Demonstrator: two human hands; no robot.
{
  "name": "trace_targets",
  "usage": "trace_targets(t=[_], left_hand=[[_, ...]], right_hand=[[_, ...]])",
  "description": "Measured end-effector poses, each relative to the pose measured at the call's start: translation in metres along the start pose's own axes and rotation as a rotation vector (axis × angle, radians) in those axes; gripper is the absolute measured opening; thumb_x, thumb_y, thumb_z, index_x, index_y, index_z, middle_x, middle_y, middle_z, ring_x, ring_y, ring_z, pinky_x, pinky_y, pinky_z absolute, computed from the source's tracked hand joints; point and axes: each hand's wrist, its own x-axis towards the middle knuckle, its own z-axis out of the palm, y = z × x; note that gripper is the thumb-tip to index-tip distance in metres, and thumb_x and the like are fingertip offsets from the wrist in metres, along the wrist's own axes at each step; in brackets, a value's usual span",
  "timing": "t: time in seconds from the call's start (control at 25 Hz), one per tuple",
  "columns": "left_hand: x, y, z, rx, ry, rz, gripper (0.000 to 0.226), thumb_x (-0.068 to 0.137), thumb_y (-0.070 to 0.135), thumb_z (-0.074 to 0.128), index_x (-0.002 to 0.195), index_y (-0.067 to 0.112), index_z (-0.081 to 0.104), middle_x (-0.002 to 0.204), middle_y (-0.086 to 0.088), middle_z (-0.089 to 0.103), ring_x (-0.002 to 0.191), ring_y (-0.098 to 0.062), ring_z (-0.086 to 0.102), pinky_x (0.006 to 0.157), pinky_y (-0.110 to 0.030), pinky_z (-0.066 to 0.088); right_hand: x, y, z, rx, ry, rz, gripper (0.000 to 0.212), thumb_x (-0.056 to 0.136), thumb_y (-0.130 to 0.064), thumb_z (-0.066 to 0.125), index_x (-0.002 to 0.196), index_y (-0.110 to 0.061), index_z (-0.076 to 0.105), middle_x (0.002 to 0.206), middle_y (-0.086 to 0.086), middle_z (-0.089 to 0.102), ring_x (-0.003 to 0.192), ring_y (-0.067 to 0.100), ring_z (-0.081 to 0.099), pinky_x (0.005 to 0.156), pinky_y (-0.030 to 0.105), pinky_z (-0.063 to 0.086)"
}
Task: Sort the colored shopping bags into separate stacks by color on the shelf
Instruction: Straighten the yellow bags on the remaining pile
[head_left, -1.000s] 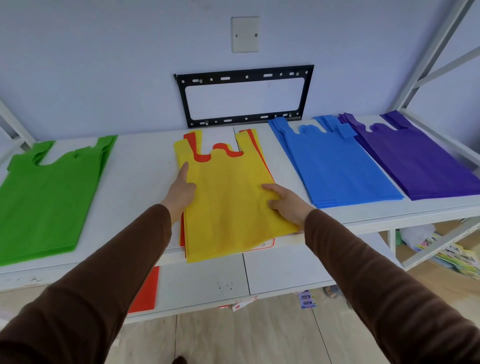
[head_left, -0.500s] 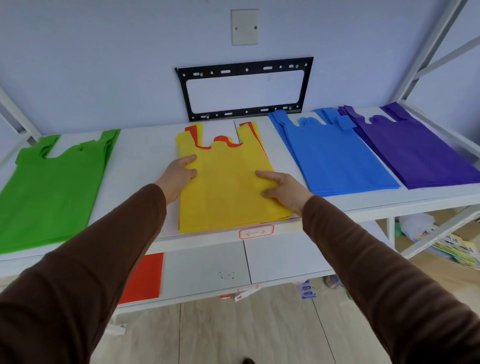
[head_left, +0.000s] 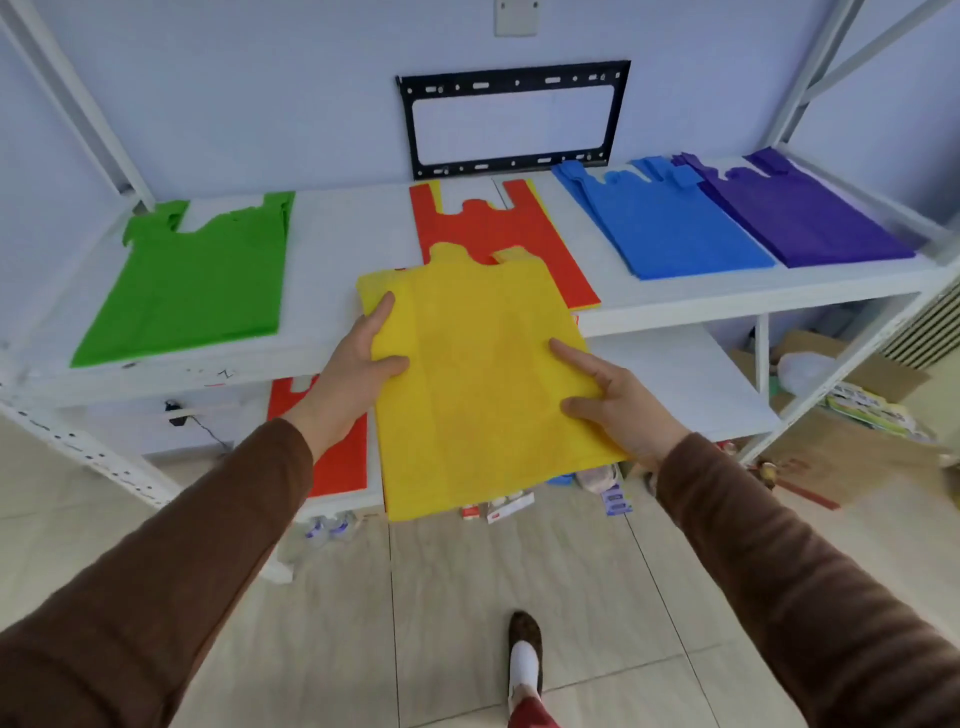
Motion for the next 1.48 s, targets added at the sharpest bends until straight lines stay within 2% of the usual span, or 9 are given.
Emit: trace_targets(t=[0.16,0.28,0.48,0.64,0.84,0.96,1.08,1.24,1.48], left_hand=[[-0.09,-0.044,0.02,0.051,-0.09,-0.102,0.085,0.092,0.005,0.062,0.152,0.045,0.018,0.163,0.011,0.01,0.148,-0.007,0.011,0.118,-0.031,0.016],[-0.128,-0.085,0.037,0.086,-0.155,-0.207,0.085,0.093,0.008,0.061,0.154,0.043,0.013,0.163,0.011,0.008,0.149,-0.011,0.01,0.115,-0.031,0.019],[-0.142,-0.138,0.062,0.078,-0.223,-0.372,0.085,0.091,0.005,0.06,0.154,0.04,0.015,0.163,0.009,0.011,0.149,-0.013,0.015,0.114,-0.032,0.024],[-0.104,-0.152,0.075,0.065,-0.232,-0.411,0.086,0.09,0.001,0.058,0.155,0.037,0.015,0.162,0.008,0.015,0.147,-0.013,0.019,0.108,-0.023,0.027],[0.003,-0.152,0.078,0.074,-0.225,-0.387,0.086,0.091,-0.001,0.057,0.155,0.037,0.014,0.155,0.011,0.024,0.132,-0.005,0.034,0.068,-0.001,0.041],[0.066,-0.151,0.074,0.062,-0.182,-0.345,0.085,0.092,-0.004,0.056,0.155,0.034,0.014,0.15,0.015,0.025,0.128,-0.002,0.031,0.07,0.004,0.038],[0.1,-0.153,0.065,0.103,-0.143,-0.324,0.089,0.092,-0.003,0.058,0.155,0.038,0.01,0.161,0.011,0.016,0.143,-0.008,0.025,0.096,-0.012,0.032],[0.1,-0.157,0.061,-0.096,-0.114,-0.382,0.1,0.091,-0.007,0.058,0.155,0.037,-0.005,0.148,0.006,0.043,0.105,0.003,0.061,0.068,-0.013,0.053],[0.064,-0.069,0.058,-0.025,-0.212,-0.067,0.058,0.087,0.001,0.06,0.127,0.043,0.06,0.133,0.011,0.06,0.119,-0.014,0.059,0.099,-0.037,0.05]], right_hand=[[-0.077,0.051,0.039,0.044,-0.051,0.165,0.073,0.086,0.002,0.062,0.139,-0.046,0.046,0.146,-0.009,0.048,0.119,0.015,0.058,0.102,0.039,0.049],[-0.115,0.081,0.06,0.012,-0.07,0.301,0.071,0.089,0.001,0.061,0.143,-0.041,0.041,0.141,-0.006,0.05,0.105,0.011,0.061,0.088,0.022,0.054],[-0.133,0.134,0.076,0.002,-0.085,0.463,0.074,0.086,-0.001,0.063,0.141,-0.045,0.041,0.143,0.001,0.049,0.115,0.026,0.06,0.099,0.045,0.05],[-0.1,0.151,0.066,-0.021,-0.05,0.492,0.077,0.083,-0.001,0.063,0.143,-0.044,0.04,0.145,0.0,0.047,0.115,0.025,0.059,0.1,0.043,0.05],[-0.002,0.16,0.041,-0.065,0.02,0.422,0.077,0.083,0.0,0.061,0.144,-0.042,0.04,0.144,-0.002,0.044,0.12,0.019,0.052,0.1,0.033,0.045],[0.063,0.159,0.028,-0.015,0.045,0.355,0.071,0.087,0.002,0.057,0.145,-0.036,0.041,0.143,-0.009,0.043,0.126,0.015,0.048,0.1,0.027,0.041],[0.097,0.161,0.023,0.038,0.053,0.326,0.065,0.091,0.0,0.055,0.144,-0.035,0.043,0.145,-0.009,0.046,0.124,0.014,0.05,0.105,0.031,0.042],[0.094,0.146,0.026,0.051,0.058,0.305,0.067,0.089,0.0,0.057,0.142,-0.039,0.045,0.143,-0.013,0.047,0.117,0.003,0.054,0.103,0.027,0.043],[0.047,0.045,-0.005,0.136,0.131,0.15,0.062,0.087,0.006,0.056,0.132,-0.036,0.058,0.132,-0.021,0.057,0.114,-0.002,0.058,0.088,0.017,0.05]])
